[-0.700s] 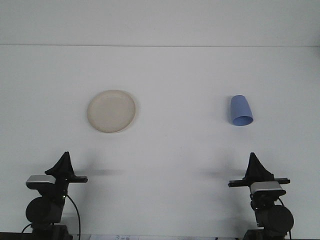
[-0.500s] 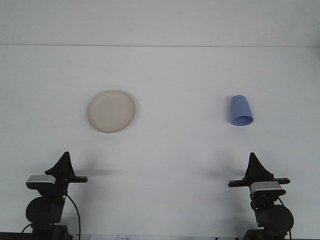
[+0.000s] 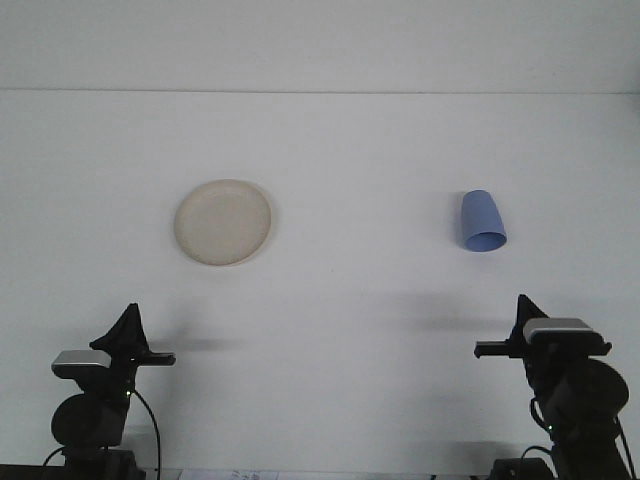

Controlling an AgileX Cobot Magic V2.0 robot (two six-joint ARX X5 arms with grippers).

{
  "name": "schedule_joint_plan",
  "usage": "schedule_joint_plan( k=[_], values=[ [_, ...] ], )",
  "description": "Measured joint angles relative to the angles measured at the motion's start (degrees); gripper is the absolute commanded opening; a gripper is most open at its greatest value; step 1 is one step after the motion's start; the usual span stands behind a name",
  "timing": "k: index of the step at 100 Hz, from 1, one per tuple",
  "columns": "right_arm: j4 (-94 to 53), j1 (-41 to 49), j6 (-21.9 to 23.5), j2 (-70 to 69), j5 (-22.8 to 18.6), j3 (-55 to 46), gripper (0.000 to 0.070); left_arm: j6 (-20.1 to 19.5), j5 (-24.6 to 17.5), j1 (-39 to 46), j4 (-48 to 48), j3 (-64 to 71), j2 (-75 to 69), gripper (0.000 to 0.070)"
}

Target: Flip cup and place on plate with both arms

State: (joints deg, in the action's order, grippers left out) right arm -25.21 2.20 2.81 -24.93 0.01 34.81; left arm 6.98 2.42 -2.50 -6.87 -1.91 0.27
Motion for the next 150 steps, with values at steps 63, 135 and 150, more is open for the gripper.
schedule_joint_plan(
  k=[63, 135, 150],
  values=[
    [18.18, 0.00, 0.83, -24.06, 0.02, 0.72, 0.0420, 0.00, 0.00, 0.00, 0.00, 0.00, -0.02, 0.0012],
    [60.17, 0.42, 5.77, -55.98, -2.99, -9.55, 0.0419, 0.00, 0.00, 0.00, 0.00, 0.00, 0.00, 0.0012],
    [64.78, 0.42, 6.05, -62.47, -2.99, -7.28, 0.0419, 0.00, 0.00, 0.00, 0.00, 0.00, 0.00, 0.0012]
  ],
)
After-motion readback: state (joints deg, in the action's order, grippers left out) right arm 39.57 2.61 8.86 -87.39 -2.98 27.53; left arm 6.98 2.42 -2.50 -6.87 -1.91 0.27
